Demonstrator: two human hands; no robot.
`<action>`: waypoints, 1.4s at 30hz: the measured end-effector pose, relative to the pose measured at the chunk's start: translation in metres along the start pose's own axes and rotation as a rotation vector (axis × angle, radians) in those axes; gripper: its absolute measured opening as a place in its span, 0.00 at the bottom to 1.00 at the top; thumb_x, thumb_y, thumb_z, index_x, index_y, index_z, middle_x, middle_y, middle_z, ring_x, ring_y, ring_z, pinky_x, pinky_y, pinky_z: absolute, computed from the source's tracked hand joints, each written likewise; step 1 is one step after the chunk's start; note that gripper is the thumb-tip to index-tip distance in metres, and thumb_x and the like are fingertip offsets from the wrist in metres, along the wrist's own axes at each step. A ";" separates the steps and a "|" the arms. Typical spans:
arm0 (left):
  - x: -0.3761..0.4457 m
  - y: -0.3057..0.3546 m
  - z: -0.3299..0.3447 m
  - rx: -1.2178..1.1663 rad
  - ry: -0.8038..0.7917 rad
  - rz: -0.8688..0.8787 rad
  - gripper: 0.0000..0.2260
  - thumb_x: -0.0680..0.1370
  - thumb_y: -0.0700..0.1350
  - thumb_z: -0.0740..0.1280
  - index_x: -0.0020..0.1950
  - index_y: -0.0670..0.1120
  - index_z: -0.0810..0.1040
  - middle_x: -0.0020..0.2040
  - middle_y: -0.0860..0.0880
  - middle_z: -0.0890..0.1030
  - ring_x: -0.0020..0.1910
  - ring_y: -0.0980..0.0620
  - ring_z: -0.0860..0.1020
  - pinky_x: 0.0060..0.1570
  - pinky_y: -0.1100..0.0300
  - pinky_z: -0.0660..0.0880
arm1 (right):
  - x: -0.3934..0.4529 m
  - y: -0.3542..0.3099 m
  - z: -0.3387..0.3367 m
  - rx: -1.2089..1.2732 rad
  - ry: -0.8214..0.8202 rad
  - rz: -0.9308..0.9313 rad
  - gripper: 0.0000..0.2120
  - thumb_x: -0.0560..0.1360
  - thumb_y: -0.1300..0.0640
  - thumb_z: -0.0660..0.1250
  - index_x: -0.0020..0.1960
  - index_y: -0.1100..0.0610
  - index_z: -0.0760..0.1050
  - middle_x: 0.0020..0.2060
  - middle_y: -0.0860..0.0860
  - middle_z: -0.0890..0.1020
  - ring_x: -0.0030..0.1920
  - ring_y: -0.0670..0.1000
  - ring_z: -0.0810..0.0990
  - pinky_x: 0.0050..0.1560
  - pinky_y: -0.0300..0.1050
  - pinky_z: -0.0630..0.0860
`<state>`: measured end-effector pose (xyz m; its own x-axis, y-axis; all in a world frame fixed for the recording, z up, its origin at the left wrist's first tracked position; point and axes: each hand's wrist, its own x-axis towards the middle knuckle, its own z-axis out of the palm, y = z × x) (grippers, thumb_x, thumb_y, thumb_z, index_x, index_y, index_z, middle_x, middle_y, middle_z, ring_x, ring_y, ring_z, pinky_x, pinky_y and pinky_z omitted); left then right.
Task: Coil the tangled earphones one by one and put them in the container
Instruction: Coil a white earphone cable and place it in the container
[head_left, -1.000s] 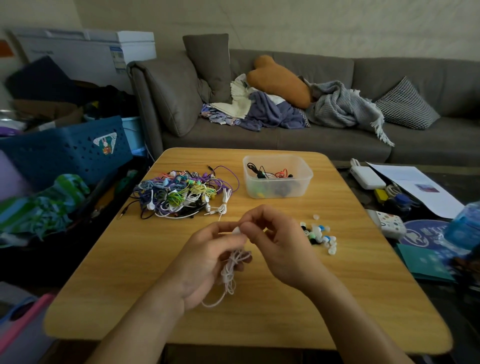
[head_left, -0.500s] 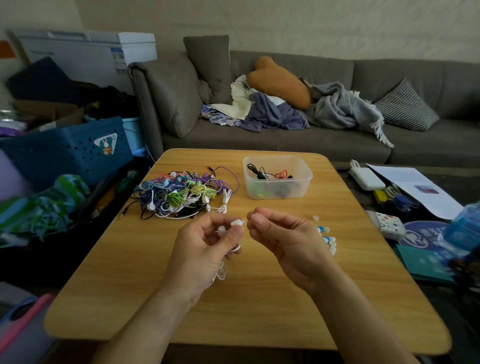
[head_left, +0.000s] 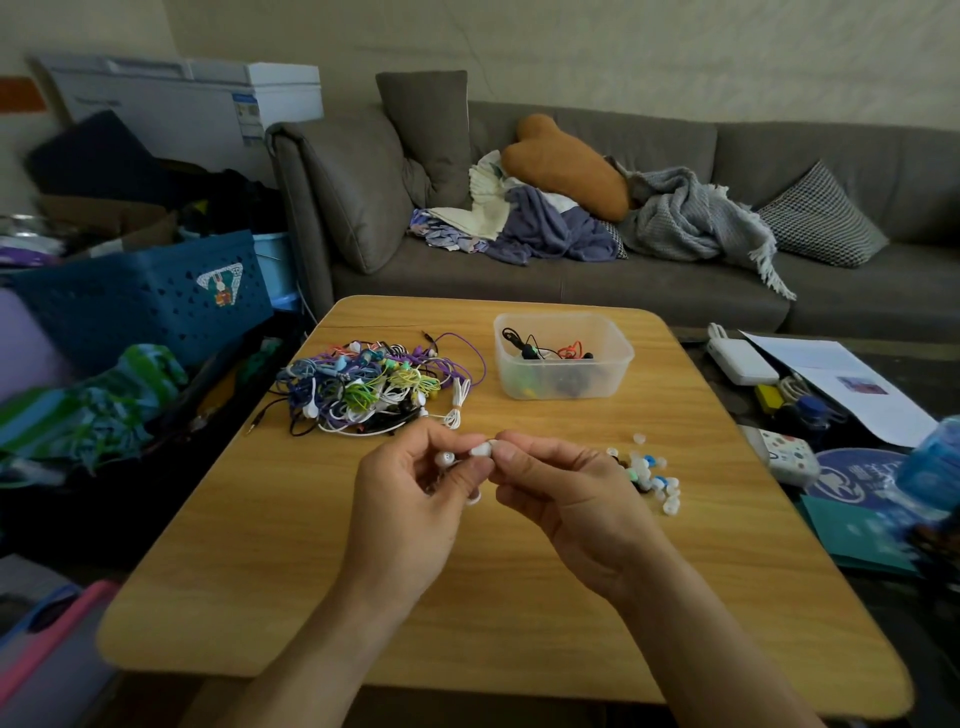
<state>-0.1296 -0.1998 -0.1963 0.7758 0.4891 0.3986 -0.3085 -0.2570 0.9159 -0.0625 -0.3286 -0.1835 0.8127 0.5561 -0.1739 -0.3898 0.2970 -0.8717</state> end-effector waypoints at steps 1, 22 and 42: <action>-0.001 0.001 0.000 0.013 0.009 0.013 0.05 0.71 0.35 0.74 0.44 0.42 0.81 0.37 0.43 0.83 0.32 0.51 0.81 0.34 0.61 0.78 | 0.000 0.001 0.000 -0.004 0.001 -0.006 0.11 0.63 0.62 0.75 0.45 0.62 0.84 0.40 0.57 0.85 0.39 0.50 0.83 0.39 0.38 0.79; 0.005 0.004 -0.007 -0.343 0.110 -0.317 0.03 0.67 0.38 0.73 0.38 0.44 0.81 0.36 0.38 0.79 0.33 0.48 0.78 0.37 0.54 0.73 | 0.008 0.022 0.008 -0.375 -0.101 -0.504 0.11 0.72 0.60 0.75 0.53 0.62 0.84 0.49 0.56 0.85 0.48 0.54 0.83 0.48 0.50 0.81; 0.004 0.009 -0.010 -0.156 -0.069 -0.357 0.06 0.71 0.34 0.73 0.46 0.40 0.82 0.38 0.40 0.84 0.30 0.50 0.80 0.31 0.61 0.75 | 0.010 0.001 -0.016 -0.578 -0.153 -0.461 0.08 0.69 0.54 0.74 0.45 0.57 0.83 0.38 0.52 0.85 0.35 0.49 0.80 0.40 0.43 0.77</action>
<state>-0.1344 -0.1921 -0.1861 0.8828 0.4666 0.0546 -0.0888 0.0517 0.9947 -0.0479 -0.3357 -0.1935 0.7526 0.5884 0.2958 0.2992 0.0946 -0.9495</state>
